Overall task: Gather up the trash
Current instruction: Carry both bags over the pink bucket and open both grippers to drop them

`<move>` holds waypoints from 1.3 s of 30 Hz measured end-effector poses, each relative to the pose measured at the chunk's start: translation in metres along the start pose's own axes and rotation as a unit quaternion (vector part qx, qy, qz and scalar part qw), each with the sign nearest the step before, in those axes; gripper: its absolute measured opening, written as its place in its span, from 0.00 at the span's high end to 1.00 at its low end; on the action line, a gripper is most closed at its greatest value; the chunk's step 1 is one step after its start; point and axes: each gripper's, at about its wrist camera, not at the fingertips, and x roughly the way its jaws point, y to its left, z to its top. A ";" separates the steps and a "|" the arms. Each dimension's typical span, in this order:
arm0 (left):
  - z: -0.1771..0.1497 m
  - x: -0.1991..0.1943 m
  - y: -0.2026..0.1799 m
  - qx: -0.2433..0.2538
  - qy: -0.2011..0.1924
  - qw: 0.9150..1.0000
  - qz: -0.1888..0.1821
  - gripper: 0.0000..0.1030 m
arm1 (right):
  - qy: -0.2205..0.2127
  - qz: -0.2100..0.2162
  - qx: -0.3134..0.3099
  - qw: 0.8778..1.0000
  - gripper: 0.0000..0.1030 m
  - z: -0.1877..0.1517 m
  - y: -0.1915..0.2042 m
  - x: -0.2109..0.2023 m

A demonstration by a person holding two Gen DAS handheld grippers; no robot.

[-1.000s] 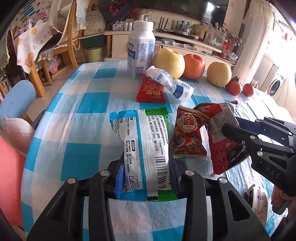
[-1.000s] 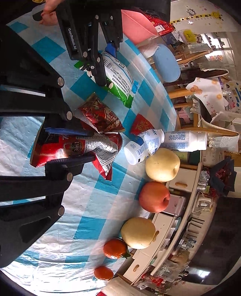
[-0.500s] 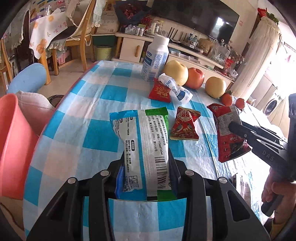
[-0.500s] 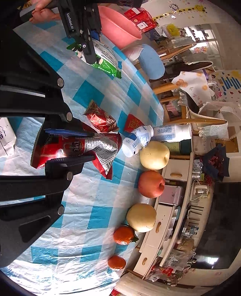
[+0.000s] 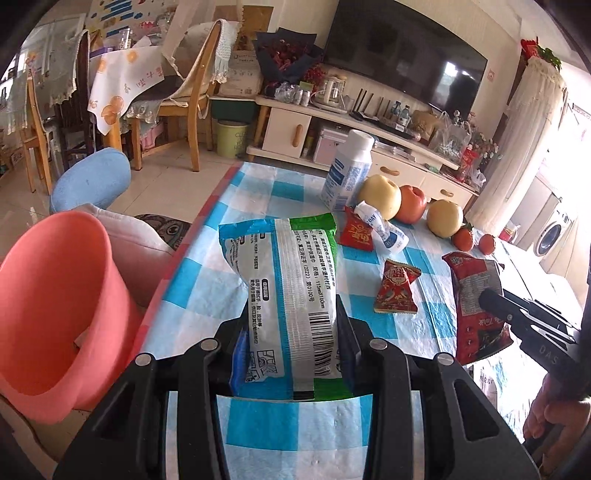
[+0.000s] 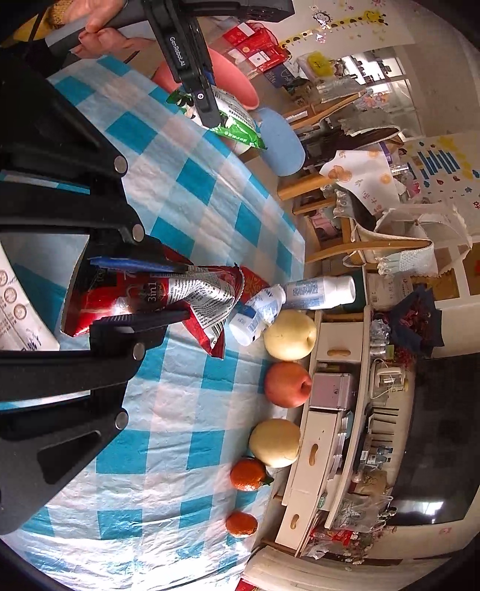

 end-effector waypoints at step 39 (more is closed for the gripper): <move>0.009 -0.077 0.197 -0.192 -0.157 0.947 0.205 0.20 | -0.021 0.089 -0.092 0.992 0.16 0.045 0.238 0.034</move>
